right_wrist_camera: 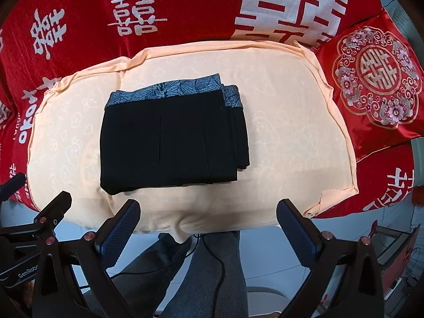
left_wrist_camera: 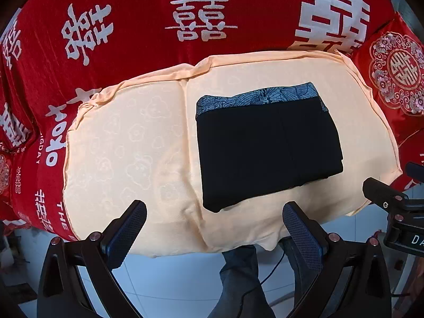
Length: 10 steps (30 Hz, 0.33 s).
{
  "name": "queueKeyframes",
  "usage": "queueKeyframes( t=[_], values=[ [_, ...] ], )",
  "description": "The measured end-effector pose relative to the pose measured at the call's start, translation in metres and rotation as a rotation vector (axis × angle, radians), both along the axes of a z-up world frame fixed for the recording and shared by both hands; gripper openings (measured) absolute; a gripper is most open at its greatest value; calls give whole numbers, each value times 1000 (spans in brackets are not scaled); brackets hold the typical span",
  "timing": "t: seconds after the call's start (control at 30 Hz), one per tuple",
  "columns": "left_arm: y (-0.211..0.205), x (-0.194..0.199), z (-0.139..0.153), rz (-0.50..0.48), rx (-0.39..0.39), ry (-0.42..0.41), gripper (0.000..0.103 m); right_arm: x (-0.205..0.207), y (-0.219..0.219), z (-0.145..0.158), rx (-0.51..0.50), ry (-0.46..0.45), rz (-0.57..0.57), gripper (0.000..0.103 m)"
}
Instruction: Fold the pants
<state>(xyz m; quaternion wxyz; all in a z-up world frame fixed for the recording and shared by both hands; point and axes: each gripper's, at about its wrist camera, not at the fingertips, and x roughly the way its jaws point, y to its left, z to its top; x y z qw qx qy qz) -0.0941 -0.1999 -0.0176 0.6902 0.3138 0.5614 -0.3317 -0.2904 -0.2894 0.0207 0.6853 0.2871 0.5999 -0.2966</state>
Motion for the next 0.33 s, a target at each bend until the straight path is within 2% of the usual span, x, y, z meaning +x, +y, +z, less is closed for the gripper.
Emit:
queueKeyframes(
  t=[0.33],
  values=[
    [0, -3, 3, -44, -26, 1, 103, -9, 3, -1, 4, -4, -4, 102]
  ],
)
